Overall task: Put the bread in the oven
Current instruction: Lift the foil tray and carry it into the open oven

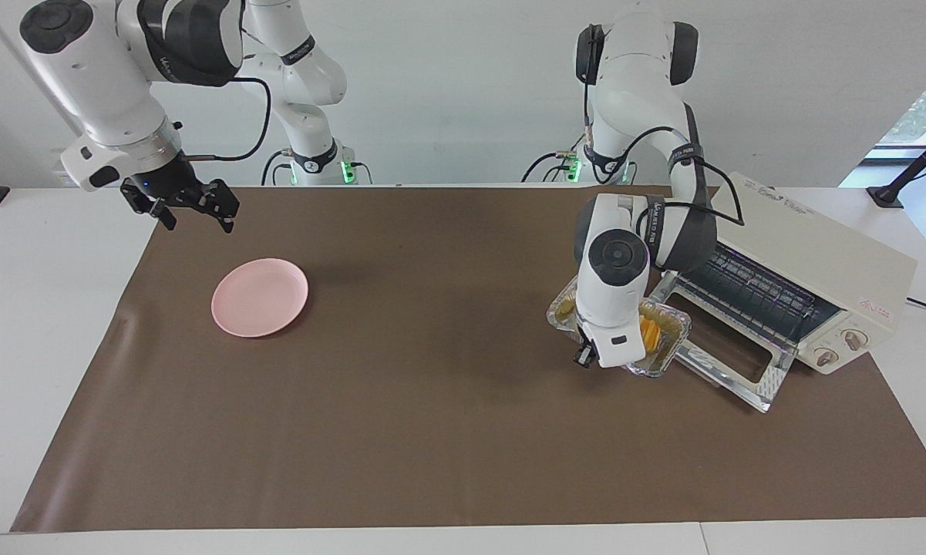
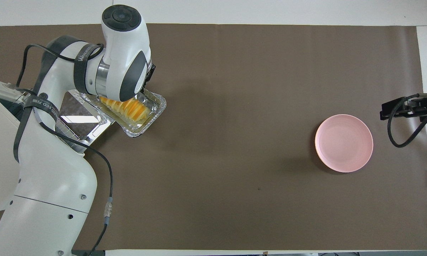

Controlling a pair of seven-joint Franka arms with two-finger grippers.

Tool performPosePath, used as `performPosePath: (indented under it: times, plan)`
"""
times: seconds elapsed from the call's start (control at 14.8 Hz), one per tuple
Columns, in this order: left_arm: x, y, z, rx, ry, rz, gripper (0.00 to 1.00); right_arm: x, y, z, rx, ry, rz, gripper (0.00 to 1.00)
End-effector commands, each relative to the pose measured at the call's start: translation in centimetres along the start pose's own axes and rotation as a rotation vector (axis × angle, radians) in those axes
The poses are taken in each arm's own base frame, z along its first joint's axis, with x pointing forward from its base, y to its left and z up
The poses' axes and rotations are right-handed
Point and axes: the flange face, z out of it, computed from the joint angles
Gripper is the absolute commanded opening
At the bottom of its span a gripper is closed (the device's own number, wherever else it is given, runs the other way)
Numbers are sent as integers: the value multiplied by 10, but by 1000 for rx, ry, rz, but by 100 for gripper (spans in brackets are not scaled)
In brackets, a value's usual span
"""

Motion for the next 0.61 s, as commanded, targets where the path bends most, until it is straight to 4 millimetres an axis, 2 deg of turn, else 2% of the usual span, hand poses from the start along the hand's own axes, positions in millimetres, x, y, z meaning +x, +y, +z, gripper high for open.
performPosePath:
  times: [0.0, 0.27, 0.54]
  plan:
    - [23, -13, -1, 20, -30, -68, 0, -2, 0, -3, 14, -9, 8, 100]
    - [69, -31, 9, 14, -87, -134, 0, -2, 0, -3, 14, -9, 8, 100]
    - [106, -56, 20, 54, -127, -23, 0, -2, 0, -3, 14, -9, 8, 100]
